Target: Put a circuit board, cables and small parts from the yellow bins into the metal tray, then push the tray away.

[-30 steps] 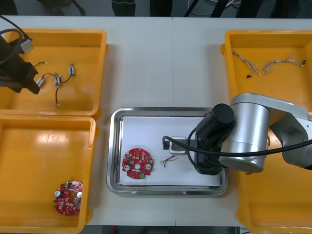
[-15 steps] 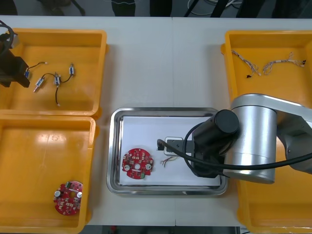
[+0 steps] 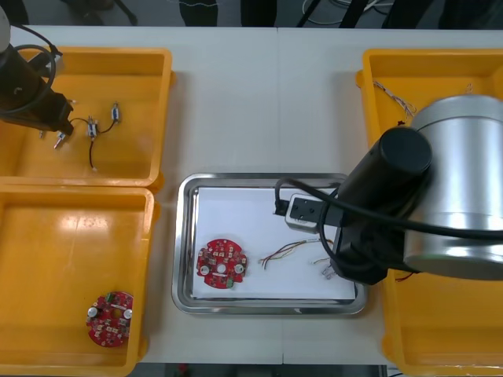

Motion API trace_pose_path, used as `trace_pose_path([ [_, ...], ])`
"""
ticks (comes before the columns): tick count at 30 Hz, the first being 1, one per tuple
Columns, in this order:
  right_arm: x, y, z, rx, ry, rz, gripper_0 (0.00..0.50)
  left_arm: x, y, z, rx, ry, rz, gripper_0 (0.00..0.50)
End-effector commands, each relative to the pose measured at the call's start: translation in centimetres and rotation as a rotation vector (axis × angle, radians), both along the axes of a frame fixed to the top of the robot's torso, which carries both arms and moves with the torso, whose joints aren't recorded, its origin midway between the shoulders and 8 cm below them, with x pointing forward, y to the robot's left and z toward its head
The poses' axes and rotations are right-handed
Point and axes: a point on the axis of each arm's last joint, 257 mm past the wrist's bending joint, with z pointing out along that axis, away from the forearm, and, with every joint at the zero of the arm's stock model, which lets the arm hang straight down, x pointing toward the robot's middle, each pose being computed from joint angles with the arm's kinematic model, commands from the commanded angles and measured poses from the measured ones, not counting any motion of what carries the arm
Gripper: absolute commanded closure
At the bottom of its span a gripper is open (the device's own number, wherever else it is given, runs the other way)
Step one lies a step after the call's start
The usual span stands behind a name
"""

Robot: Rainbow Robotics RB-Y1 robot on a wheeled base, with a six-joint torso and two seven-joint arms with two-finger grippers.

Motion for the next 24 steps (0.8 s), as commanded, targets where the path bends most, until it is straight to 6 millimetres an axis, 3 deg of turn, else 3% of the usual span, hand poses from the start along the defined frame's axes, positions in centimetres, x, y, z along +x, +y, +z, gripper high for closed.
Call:
trace_pose_path([
  [1, 1.1, 0.9, 4.4, 0.083, -0.061, -0.017, 0.000, 2.5, -1.1, 2.3, 0.019, -0.080, -0.065, 0.000],
  [10, 4.0, -1.6, 8.8, 0.204, -0.076, -0.175, 0.000, 3.4, -0.6, 1.4, 0.064, -0.099, -0.078, 0.000],
  [16, 6.5, -4.8, 10.6, 0.265, -0.073, -0.330, 0.000, 3.9, 0.7, 0.2, 0.075, -0.114, -0.068, 0.000],
  [24, 10.5, -9.1, 13.2, 0.320, -0.149, -0.521, 0.000, 4.2, 0.7, -0.9, 0.082, -0.122, -0.074, 0.000],
])
